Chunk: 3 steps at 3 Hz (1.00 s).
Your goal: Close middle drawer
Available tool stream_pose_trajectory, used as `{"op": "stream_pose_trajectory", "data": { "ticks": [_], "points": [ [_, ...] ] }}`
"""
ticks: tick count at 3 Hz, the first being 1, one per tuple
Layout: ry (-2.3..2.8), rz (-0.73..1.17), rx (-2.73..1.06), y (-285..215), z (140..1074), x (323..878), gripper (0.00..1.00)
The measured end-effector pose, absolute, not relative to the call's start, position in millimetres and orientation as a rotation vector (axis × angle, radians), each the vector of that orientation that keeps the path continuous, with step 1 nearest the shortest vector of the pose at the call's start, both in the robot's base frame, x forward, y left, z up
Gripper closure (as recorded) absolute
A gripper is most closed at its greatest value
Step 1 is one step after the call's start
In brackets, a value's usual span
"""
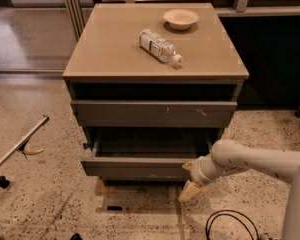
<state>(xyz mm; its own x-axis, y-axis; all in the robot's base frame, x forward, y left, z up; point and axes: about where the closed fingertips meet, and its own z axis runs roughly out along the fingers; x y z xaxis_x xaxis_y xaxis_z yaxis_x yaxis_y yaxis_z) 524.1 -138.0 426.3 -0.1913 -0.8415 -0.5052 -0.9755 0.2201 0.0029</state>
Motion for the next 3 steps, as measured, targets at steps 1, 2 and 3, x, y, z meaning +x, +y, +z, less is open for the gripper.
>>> {"op": "stream_pose_trajectory", "data": {
  "ticks": [1, 2, 3],
  "points": [
    [2.125, 0.434, -1.642, -128.5, 424.3, 563.3, 0.41],
    [2.146, 0.411, -1.608, -122.3, 422.4, 591.5, 0.65],
    [2.165, 0.398, -1.576, -119.3, 422.1, 608.2, 0.62]
  ]
}}
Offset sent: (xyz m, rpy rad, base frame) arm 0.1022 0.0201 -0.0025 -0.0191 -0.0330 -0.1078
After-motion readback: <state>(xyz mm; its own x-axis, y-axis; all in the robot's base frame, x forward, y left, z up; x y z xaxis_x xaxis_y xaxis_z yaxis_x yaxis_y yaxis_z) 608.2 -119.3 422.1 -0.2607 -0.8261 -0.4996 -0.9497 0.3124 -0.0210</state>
